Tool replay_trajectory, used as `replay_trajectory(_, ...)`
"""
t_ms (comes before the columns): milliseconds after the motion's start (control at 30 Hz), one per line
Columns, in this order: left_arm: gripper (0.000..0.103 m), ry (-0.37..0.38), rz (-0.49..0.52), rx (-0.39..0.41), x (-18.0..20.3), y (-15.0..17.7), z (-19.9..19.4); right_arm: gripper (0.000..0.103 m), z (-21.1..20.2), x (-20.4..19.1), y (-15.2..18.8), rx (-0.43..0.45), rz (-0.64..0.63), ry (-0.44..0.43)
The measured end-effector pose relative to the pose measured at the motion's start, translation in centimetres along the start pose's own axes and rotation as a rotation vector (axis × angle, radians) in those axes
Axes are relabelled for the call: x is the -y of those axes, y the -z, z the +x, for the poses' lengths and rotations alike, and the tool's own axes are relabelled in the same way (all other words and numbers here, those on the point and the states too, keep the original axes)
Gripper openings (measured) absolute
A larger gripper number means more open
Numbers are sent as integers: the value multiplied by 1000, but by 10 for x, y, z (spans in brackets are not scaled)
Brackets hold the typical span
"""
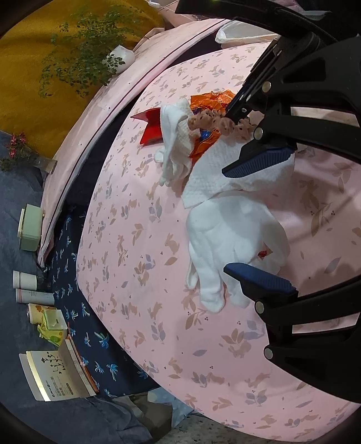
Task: Collect trash
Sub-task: 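Grasp the white cloth with the left tool while the right tool grasps the tan scrunchie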
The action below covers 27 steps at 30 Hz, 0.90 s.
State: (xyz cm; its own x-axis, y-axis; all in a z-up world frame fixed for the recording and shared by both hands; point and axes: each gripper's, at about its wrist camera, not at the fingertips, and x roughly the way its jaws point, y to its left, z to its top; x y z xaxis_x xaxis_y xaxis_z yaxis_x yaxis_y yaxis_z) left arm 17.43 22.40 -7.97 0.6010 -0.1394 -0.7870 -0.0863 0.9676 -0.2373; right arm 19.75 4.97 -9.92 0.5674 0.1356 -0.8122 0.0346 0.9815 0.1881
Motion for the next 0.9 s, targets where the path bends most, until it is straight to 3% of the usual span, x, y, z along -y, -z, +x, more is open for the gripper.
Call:
replay_trajectory(533,59,66,61,-58,54,15,26,9,-50,63,16,74,126,38)
replay_trajectory(700,37,66,100,-75,70,22,33,9,-54,72,21,72,141,45)
replay_trajectory(767,33,58,112,-71,75,25,32,9,-55,75,23,71,144,45)
replay_trajectory(900,12,72,147,-70,87,28,26,9,-60,81,26,74,151,45)
